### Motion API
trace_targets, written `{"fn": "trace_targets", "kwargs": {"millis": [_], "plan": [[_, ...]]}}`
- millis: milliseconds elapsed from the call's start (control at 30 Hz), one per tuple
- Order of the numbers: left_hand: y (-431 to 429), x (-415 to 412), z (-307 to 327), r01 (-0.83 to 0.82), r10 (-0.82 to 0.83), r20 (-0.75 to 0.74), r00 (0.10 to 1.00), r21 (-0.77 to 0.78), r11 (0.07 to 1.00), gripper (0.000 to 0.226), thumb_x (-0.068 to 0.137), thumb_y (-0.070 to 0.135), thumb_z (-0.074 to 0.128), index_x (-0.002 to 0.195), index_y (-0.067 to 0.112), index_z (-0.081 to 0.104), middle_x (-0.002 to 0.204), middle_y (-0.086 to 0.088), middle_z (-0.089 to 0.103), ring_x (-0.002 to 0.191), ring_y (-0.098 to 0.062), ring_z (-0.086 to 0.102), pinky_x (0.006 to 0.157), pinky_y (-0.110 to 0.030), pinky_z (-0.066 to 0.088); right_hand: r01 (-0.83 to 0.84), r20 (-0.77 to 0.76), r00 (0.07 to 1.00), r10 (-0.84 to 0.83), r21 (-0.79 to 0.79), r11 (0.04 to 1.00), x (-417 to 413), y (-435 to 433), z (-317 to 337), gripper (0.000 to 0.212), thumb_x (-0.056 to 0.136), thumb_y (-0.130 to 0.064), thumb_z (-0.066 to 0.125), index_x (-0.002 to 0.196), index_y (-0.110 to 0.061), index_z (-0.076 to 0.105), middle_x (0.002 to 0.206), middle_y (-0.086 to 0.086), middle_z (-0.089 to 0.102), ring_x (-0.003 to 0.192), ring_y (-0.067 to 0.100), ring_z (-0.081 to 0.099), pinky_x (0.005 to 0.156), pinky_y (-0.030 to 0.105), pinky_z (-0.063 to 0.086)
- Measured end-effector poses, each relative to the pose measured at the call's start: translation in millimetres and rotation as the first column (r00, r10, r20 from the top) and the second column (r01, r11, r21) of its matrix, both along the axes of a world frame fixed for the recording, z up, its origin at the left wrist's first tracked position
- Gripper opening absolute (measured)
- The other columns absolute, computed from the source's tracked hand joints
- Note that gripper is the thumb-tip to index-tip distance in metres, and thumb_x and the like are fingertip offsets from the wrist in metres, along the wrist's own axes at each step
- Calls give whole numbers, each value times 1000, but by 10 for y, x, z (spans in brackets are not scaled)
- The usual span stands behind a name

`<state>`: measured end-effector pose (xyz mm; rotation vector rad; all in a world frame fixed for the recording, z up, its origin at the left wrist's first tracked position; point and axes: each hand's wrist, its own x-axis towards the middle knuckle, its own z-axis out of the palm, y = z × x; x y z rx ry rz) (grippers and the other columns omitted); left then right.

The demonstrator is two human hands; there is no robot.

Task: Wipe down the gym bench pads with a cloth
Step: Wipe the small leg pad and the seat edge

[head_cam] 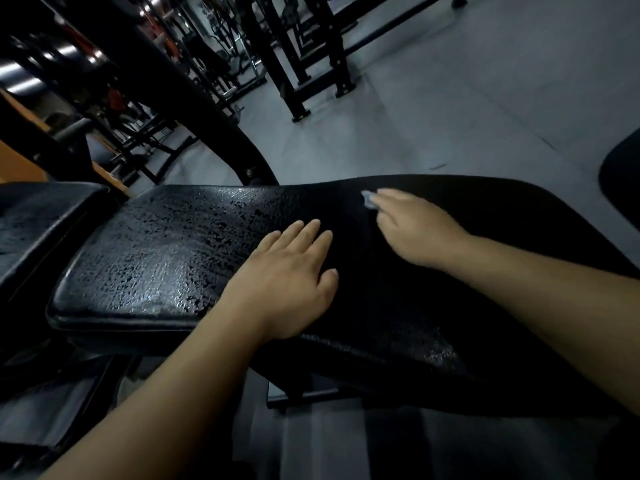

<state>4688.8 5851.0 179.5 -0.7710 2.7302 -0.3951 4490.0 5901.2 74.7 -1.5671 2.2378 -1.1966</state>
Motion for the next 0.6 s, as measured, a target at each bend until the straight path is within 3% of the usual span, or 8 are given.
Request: {"fn": "trace_targets", "kwargs": {"millis": [100, 233, 300, 400, 467, 600], "plan": [[-10, 8, -10, -7, 7, 5, 1000, -6, 1000, 80, 86, 60, 4, 160, 29, 3, 168, 6, -6, 153, -9, -10, 121, -29, -7, 21, 2, 1000, -21, -46, 999, 164, -573, 193, 45, 98, -19, 38, 141, -18, 52, 149, 3, 48, 138, 21, 39, 113, 27, 27], [1, 24, -10, 10, -10, 4, 1000, -31, 999, 91, 76, 63, -8, 160, 28, 0, 167, 7, -8, 152, -8, -11, 120, -27, -7, -281, -73, 960, 272, -169, 945, 394, -27, 84, 47, 103, -20, 37, 149, -22, 43, 155, -11, 38, 142, 2, 28, 121, 21, 13], [1, 16, -9, -8, 7, -13, 1000, -36, 999, 87, 80, 62, -4, 160, 28, 1, 167, 8, -9, 152, -8, -11, 120, -26, -8, -213, -138, 970, 201, -85, 973, 72, 13, -74, 46, 103, -25, 38, 149, -28, 43, 155, -13, 38, 144, 6, 30, 121, 29, 18], [18, -15, -4, -26, 26, -10, 1000, -5, 1000, 81, 85, 60, 7, 160, 29, 3, 167, 9, -8, 152, -6, -11, 121, -27, -7, 22, -17, 1000, -22, 24, 999, -267, -400, -34, 40, 98, -25, 34, 132, -21, 55, 145, 1, 49, 134, 25, 45, 109, 34, 35], [15, -19, 0, -34, 34, -8, 999, 1, 999, 81, 85, 59, 9, 160, 29, 5, 167, 10, -6, 152, -6, -9, 122, -27, -6, 61, -2, 998, -61, 8, 998, -48, -486, 96, 43, 97, -17, 36, 137, -17, 54, 148, 4, 48, 137, 23, 41, 110, 28, 29], [25, -23, -26, -39, 39, -3, 999, -11, 999, 80, 85, 58, 8, 160, 28, 4, 168, 7, -5, 153, -9, -8, 122, -30, -4, -233, -63, 972, 226, -151, 961, 501, 472, 11, 54, 96, -23, 33, 149, -20, 44, 156, -7, 38, 146, 7, 27, 119, 14, 8]]}}
